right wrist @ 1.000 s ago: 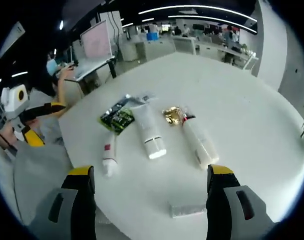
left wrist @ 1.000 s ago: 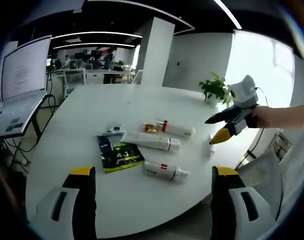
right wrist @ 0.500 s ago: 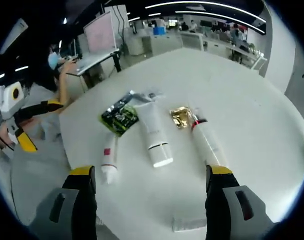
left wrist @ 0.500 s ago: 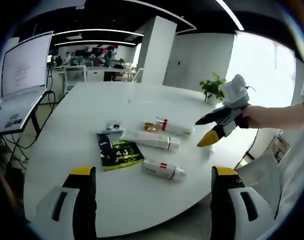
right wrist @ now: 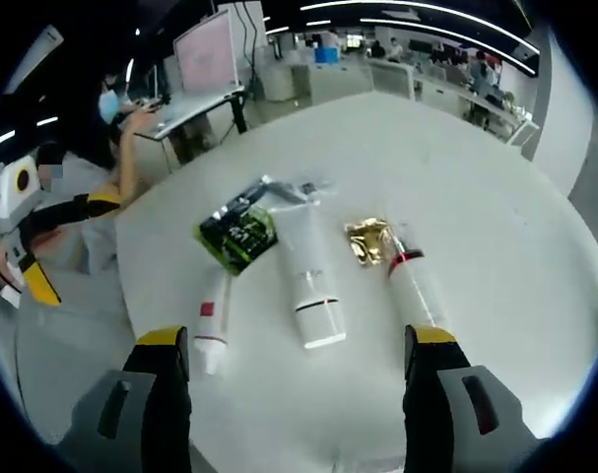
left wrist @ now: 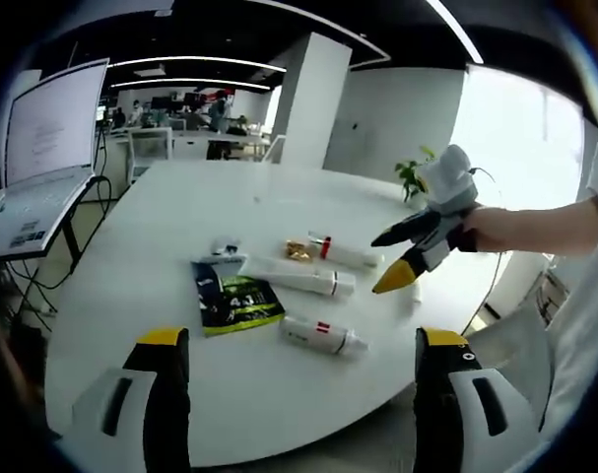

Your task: Arrange the skincare products in the storage area until every visible bottle or jar stands upright without overlapping.

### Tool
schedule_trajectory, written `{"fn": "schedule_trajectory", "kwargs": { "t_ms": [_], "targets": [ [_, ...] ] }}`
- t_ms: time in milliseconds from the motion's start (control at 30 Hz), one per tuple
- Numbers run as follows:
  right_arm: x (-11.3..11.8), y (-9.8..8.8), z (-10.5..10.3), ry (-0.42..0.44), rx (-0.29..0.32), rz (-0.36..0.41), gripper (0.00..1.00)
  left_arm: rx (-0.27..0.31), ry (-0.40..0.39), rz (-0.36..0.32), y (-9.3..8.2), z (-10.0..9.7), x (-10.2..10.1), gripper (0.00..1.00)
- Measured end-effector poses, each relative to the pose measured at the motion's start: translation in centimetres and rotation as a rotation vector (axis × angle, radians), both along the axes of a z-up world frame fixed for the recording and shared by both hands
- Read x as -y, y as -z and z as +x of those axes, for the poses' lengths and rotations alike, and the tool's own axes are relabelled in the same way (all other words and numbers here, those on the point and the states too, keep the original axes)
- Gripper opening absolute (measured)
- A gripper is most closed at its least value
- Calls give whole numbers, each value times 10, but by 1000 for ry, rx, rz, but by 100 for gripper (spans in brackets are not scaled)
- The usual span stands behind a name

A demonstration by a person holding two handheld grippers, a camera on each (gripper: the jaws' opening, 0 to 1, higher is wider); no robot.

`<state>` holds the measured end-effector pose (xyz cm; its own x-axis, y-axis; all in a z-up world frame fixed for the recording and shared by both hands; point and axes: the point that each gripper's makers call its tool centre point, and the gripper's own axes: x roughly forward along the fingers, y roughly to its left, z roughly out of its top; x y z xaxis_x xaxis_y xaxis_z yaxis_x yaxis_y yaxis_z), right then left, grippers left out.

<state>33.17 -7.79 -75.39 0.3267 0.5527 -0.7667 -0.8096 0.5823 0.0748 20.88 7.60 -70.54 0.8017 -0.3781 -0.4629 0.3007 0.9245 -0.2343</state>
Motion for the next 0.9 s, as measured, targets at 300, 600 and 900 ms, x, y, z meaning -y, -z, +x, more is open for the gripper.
{"fn": "schedule_trajectory", "kwargs": {
  "t_ms": [300,600,900],
  "targets": [
    [-9,12,7,-23,-13,-17,88,-6,-5,-4,1,0,-1,87],
    [-21,17,17,-56,-23,-33,88,-10,-11,-9,1,1,-1,87],
    [-28,24,22,-76,-34,-45,88,-13,-19,-16,2,1,-2,87]
  ]
}}
